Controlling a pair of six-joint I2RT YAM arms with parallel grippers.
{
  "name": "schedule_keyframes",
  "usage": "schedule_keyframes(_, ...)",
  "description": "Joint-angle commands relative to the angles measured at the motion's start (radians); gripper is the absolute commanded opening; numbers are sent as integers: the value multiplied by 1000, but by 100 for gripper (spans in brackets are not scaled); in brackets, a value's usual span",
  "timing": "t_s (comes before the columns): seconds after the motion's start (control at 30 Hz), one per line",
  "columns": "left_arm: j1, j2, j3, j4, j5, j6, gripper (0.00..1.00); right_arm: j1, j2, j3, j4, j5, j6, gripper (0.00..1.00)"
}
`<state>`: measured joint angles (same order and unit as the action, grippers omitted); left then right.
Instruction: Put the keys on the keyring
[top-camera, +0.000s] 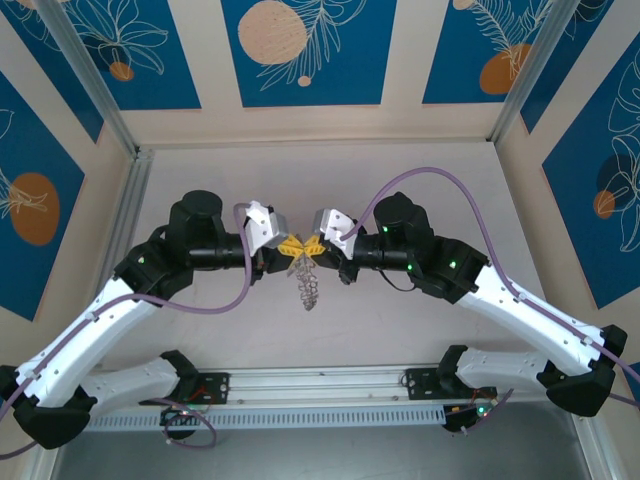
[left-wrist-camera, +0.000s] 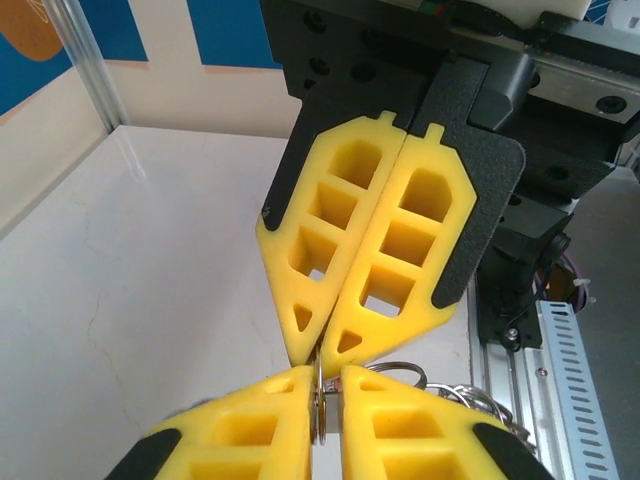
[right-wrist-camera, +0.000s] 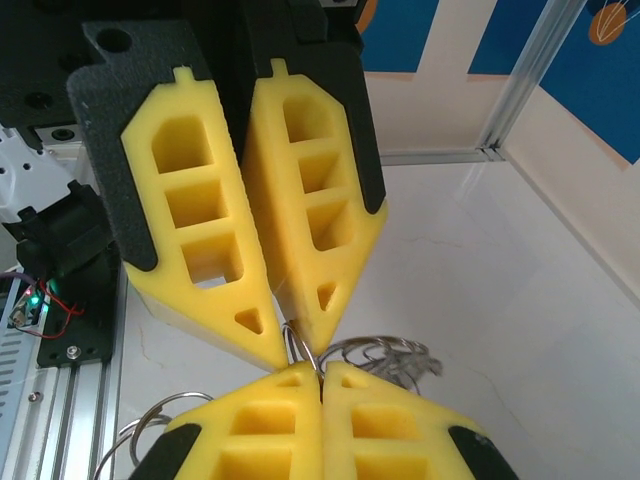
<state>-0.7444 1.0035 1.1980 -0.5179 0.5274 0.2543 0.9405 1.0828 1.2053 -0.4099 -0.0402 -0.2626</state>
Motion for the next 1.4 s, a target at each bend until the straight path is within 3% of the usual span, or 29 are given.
schedule_keyframes(0.0,-17,7,20,-37,-61,29,11,12,-32,17,57,-34,-12,0)
schedule_keyframes(0.2,-26,19,16,-38,-87,42,7,22,-51,5,66,-50,-27,0)
schedule_keyframes(0.3,-30,32,20,-32,-90,44,0,36,-65,-13,82,-52,-42,0)
schedule_keyframes(0.47,-44,37,15,-2,-111,30,0,68,-105,-72,139,-54,-82,0)
schedule_keyframes(0.73,-44,-45,-118,281,-40,-121,0,68,-116,-113,183,-51,-47,0)
schedule_keyframes(0.97,-45,-91,-223,519,2,-234,0,28,-155,-166,241,-150,8,0)
schedule_keyframes(1.07,-44,-108,-233,552,16,-252,0,9,-172,-181,255,-179,31,6)
schedule_keyframes(1.37,-45,-120,-247,565,17,-263,0,-13,-179,-192,265,-219,59,10)
